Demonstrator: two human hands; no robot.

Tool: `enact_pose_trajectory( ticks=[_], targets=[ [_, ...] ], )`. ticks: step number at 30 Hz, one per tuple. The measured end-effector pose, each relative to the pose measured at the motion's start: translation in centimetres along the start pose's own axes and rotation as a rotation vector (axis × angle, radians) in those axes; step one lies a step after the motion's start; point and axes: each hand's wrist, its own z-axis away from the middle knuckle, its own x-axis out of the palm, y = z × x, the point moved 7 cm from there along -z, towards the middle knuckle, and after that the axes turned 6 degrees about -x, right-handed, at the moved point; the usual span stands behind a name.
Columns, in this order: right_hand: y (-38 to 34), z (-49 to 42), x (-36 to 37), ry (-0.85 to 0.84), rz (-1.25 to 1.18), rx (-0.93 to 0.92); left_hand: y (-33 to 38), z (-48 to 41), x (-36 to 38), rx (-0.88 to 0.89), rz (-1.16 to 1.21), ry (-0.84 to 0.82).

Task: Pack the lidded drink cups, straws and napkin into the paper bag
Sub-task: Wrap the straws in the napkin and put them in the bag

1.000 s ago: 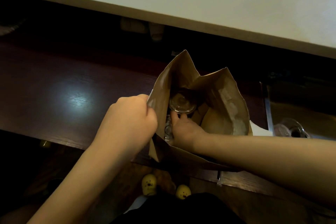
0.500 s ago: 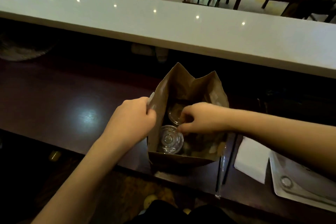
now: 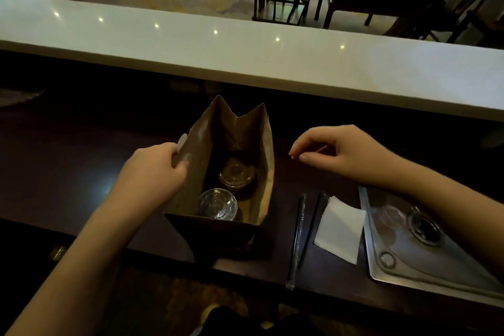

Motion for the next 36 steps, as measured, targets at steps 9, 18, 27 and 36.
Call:
enact_pose_trajectory(
  ticks=[9,18,27,36],
  targets=[
    [12.0,5.2,6.6,-0.154,0.101,0.322,10.9,8.3,-0.5,0.428,0.268,0.292],
    [22.6,10.2,11.0,-0.221,0.334,0.676,14.3,7.0,25.4,0.135,0.045,-0.469],
    [25.3,9.7,12.4,-0.117,0.315,0.818,12.7,3.9,30.0,0.028,-0.078,-0.271],
    [24.3,9.6,10.9,-0.082,-0.011,0.692,12.7,1.7,30.4,-0.102,0.007,-0.453]
  ],
)
